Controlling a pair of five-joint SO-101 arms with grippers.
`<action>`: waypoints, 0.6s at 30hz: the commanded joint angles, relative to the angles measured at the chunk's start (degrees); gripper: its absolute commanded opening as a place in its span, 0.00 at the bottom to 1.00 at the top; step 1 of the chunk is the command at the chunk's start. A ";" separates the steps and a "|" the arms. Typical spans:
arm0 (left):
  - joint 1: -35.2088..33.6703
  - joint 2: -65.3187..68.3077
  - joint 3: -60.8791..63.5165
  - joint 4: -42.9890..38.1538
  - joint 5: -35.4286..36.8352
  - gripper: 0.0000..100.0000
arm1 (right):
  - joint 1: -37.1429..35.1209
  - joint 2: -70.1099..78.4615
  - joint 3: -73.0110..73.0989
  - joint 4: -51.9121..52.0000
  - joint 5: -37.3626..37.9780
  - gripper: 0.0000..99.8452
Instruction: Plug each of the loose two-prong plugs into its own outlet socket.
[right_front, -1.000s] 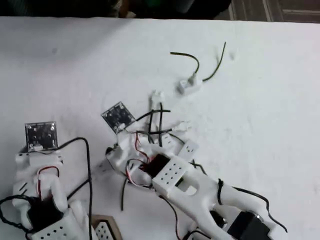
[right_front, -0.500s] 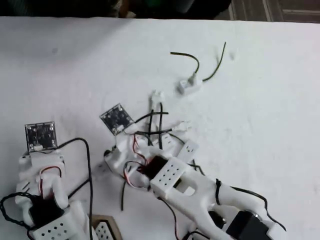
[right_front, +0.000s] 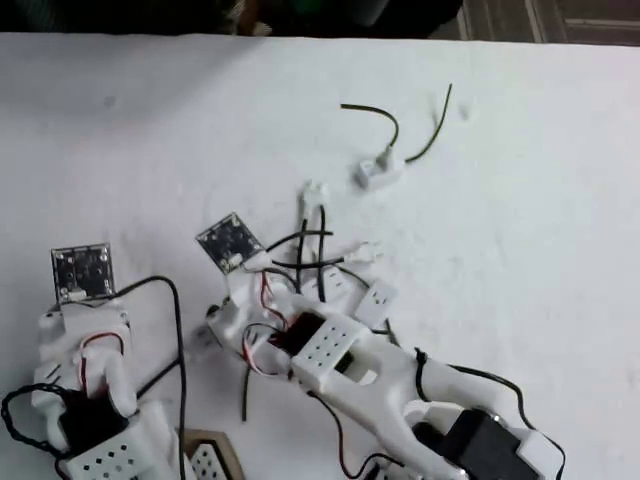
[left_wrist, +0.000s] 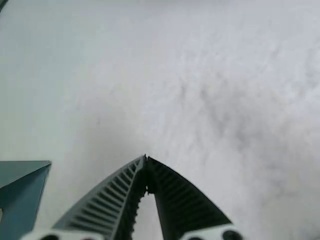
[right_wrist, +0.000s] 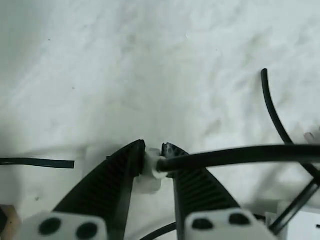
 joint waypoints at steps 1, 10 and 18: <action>-0.13 -0.66 -0.09 -1.23 0.18 0.02 | -0.13 -0.75 -1.23 -0.48 0.18 0.02; -0.13 -0.66 -0.09 -1.23 0.18 0.02 | -5.67 3.56 0.44 1.54 5.80 0.02; -0.13 -0.66 0.00 -1.23 0.18 0.02 | -6.11 7.52 0.18 1.89 13.19 0.02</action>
